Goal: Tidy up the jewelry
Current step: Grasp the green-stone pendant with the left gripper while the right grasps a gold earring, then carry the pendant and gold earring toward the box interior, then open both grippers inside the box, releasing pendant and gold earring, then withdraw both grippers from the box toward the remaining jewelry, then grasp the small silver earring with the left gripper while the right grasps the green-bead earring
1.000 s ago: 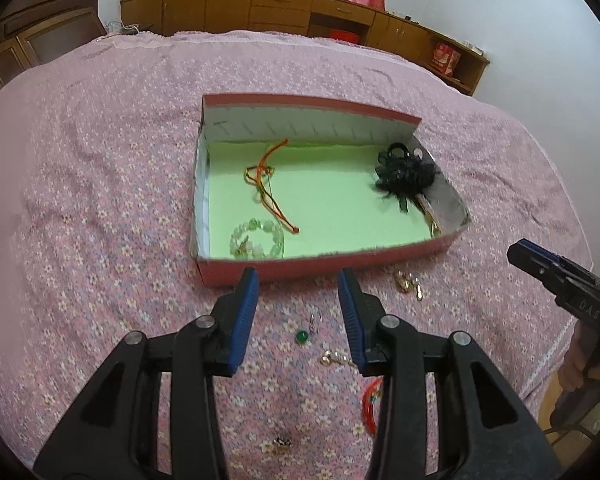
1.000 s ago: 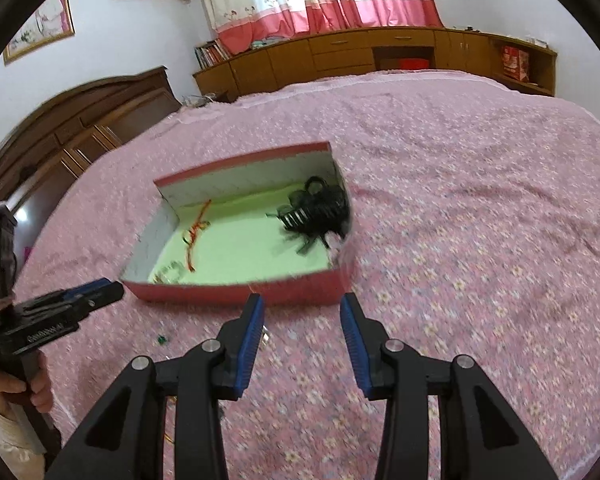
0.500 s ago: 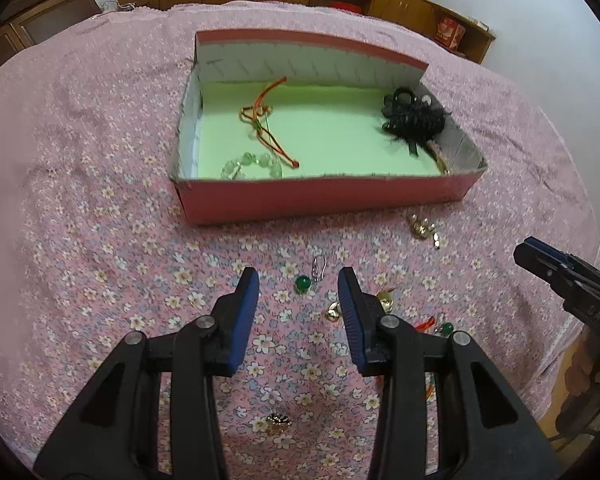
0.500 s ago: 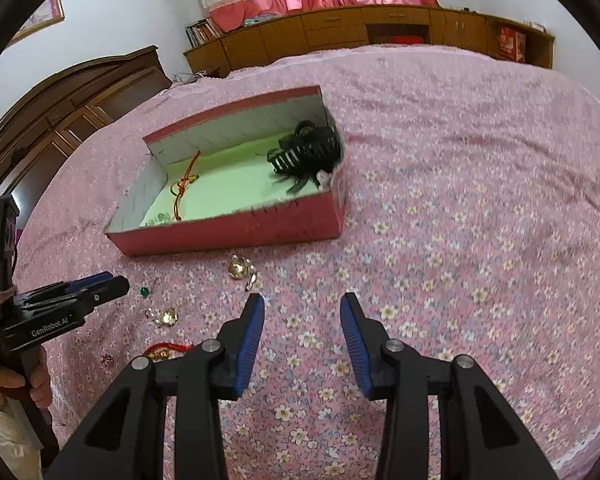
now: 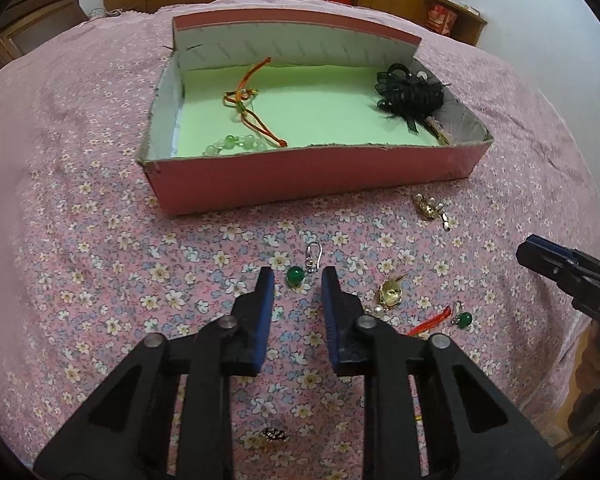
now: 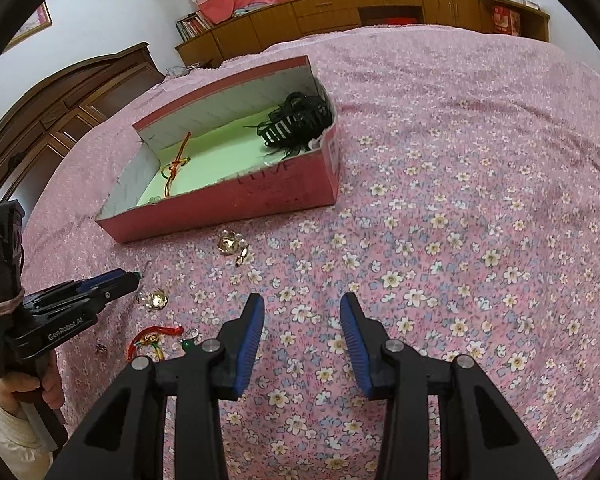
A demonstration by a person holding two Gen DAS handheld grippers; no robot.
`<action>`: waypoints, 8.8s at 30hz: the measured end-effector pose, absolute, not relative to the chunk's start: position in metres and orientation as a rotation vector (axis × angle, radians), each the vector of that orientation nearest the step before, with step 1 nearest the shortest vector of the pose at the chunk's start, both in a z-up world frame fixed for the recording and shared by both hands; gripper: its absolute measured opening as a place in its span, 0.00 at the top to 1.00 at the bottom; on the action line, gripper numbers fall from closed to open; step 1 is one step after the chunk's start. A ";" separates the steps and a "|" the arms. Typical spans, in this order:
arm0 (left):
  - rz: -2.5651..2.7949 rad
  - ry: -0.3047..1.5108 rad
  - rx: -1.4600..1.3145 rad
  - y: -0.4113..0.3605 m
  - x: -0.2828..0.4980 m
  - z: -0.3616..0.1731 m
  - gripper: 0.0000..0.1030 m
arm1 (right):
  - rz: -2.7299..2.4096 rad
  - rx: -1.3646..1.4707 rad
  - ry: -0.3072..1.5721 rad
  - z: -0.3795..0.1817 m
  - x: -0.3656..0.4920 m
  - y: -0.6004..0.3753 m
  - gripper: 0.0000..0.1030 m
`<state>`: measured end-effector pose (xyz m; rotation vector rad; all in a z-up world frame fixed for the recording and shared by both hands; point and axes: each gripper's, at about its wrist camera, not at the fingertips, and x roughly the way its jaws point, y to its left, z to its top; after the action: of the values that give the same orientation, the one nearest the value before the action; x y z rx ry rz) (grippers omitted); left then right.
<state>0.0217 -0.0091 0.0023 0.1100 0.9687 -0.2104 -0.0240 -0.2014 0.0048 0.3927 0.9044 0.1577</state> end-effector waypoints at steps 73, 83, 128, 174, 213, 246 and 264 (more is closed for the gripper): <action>-0.142 0.847 -0.014 0.049 -0.016 0.023 0.99 | 0.297 0.301 0.908 -0.004 0.034 -0.138 0.80; -0.145 0.828 -0.016 0.050 -0.023 0.029 0.99 | 0.325 0.327 0.877 0.013 0.008 -0.144 0.80; -0.239 0.722 0.063 -0.008 0.025 0.101 0.99 | 0.283 0.298 0.701 0.089 0.029 -0.185 0.80; -0.235 0.904 0.027 -0.001 0.073 0.039 0.82 | 0.216 0.229 0.918 0.027 0.113 -0.188 0.70; -0.174 0.841 -0.023 0.051 -0.021 0.059 0.80 | 0.246 0.331 0.822 0.061 -0.006 -0.189 0.63; -0.195 1.010 0.010 0.049 -0.065 0.003 0.80 | 0.357 0.318 0.983 0.008 -0.032 -0.134 0.63; -0.198 1.055 0.063 0.043 -0.067 -0.014 0.89 | 0.373 0.298 0.985 -0.001 -0.024 -0.121 0.69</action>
<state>-0.0673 0.0427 -0.0138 0.0626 1.0546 -0.1980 -0.0242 -0.1213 -0.0011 0.2977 0.9848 0.3734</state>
